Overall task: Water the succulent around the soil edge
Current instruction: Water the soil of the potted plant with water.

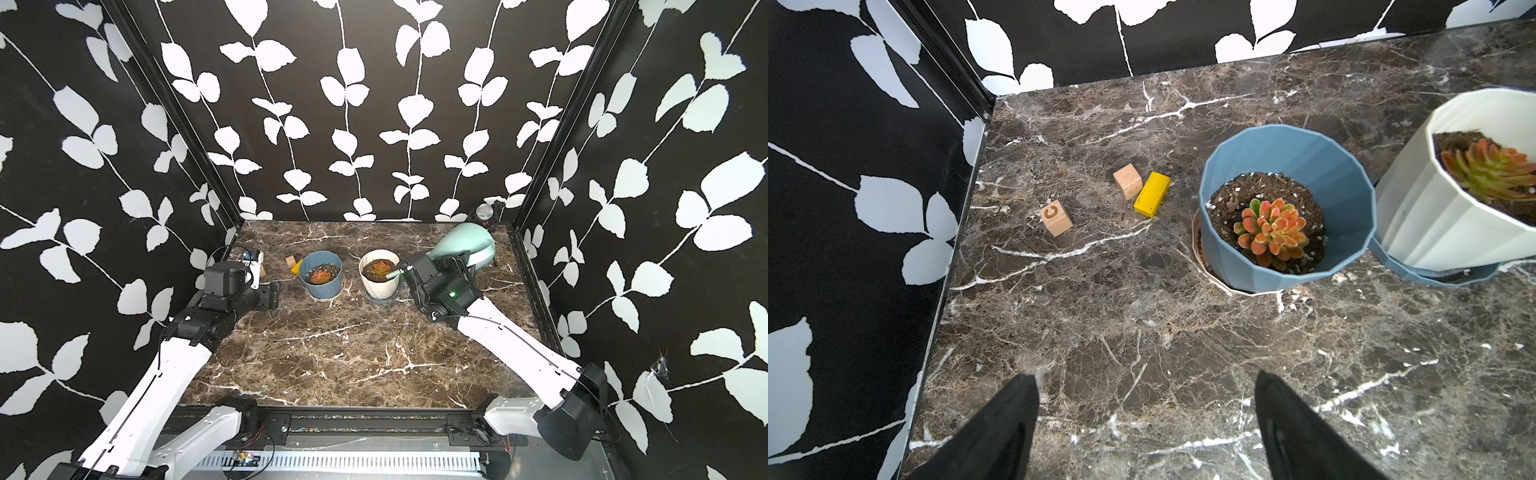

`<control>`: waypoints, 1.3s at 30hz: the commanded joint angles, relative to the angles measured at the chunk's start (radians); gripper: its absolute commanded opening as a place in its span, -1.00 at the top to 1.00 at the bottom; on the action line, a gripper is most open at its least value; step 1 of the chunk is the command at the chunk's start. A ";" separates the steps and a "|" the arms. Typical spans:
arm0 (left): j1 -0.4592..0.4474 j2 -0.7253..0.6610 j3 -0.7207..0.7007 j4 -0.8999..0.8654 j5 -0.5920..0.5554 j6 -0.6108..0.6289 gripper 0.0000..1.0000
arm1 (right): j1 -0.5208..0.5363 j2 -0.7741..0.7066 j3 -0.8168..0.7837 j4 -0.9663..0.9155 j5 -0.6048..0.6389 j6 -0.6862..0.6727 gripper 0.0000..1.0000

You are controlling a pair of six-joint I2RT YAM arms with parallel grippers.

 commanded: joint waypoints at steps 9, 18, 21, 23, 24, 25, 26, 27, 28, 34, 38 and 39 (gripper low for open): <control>-0.001 -0.023 -0.005 -0.019 -0.003 0.009 -0.67 | -0.033 0.003 -0.022 0.194 0.041 -0.085 1.00; -0.002 -0.021 -0.004 -0.019 -0.003 0.011 -0.67 | -0.048 -0.026 -0.043 0.156 0.019 -0.097 1.00; -0.001 -0.021 -0.005 -0.019 -0.002 0.011 -0.67 | -0.053 -0.041 -0.054 0.144 0.019 -0.092 1.00; -0.002 -0.021 -0.005 -0.019 -0.002 0.010 -0.67 | -0.059 -0.048 -0.060 0.144 0.017 -0.090 1.00; -0.002 -0.022 -0.005 -0.019 -0.002 0.010 -0.67 | -0.061 -0.050 -0.062 0.143 0.018 -0.091 1.00; -0.001 -0.021 -0.004 -0.019 -0.003 0.010 -0.67 | -0.066 -0.051 -0.062 0.142 0.017 -0.091 1.00; -0.002 -0.021 -0.005 -0.018 -0.003 0.010 -0.67 | -0.070 -0.052 -0.062 0.144 0.016 -0.091 1.00; -0.002 -0.020 -0.006 -0.019 -0.003 0.010 -0.67 | -0.076 -0.052 -0.063 0.147 0.015 -0.093 1.00; -0.002 -0.020 -0.004 -0.018 -0.002 0.010 -0.67 | -0.079 -0.054 -0.064 0.149 0.012 -0.095 1.00; -0.002 -0.020 -0.005 -0.019 -0.004 0.010 -0.67 | -0.108 -0.055 -0.066 0.175 -0.003 -0.115 1.00; -0.002 -0.018 -0.005 -0.019 -0.004 0.011 -0.67 | -0.125 -0.053 -0.069 0.192 -0.008 -0.125 1.00; -0.002 -0.018 -0.005 -0.019 -0.004 0.011 -0.67 | -0.129 -0.052 -0.068 0.197 -0.009 -0.128 1.00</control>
